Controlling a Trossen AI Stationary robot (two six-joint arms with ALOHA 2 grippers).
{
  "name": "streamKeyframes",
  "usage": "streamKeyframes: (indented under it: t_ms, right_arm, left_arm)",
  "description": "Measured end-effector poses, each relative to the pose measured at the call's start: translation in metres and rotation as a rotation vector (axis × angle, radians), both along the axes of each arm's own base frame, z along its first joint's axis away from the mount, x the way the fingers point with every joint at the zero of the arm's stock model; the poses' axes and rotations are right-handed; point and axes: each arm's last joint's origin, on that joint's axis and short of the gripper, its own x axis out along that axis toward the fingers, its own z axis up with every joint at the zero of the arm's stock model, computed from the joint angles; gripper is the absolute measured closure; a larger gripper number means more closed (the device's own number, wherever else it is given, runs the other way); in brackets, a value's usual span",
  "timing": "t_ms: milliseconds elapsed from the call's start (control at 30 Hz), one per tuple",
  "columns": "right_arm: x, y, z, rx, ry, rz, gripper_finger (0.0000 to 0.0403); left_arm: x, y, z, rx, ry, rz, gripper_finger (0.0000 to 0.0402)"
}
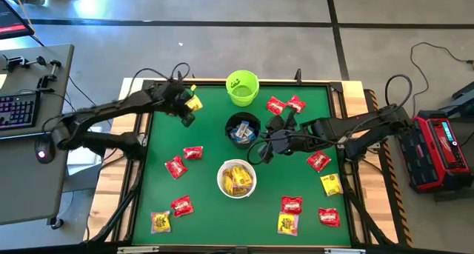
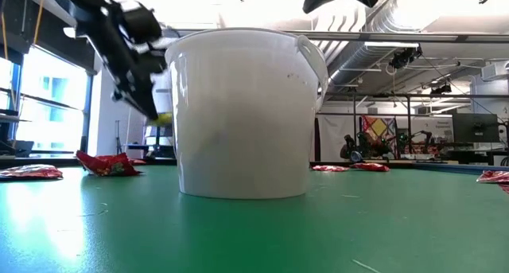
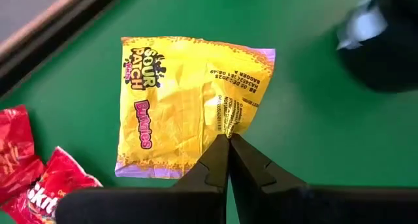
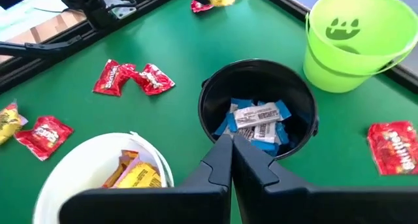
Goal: Sort candy by brand, put in halloween buckets
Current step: Put the yellow candy into the white bucket
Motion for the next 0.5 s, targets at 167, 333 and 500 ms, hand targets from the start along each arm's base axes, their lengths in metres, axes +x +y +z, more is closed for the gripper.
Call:
streamKeyframes:
  t_ms: [167, 333, 500]
  right_arm:
    - [0.000, -0.002, 0.000, -0.033, 0.017, 0.019, 0.0403]
    - [0.004, -0.007, -0.011, -0.067, 0.069, 0.132, 0.0403]
    - [0.009, -0.021, -0.041, 0.015, 0.064, 0.234, 0.0403]
  left_arm:
    - [-0.008, -0.032, 0.027, 0.018, -0.130, -0.087, 0.0401]
    - [-0.007, -0.067, 0.044, -0.002, -0.244, -0.229, 0.0401]
    - [0.008, -0.100, 0.070, 0.017, -0.305, -0.366, 0.0401]
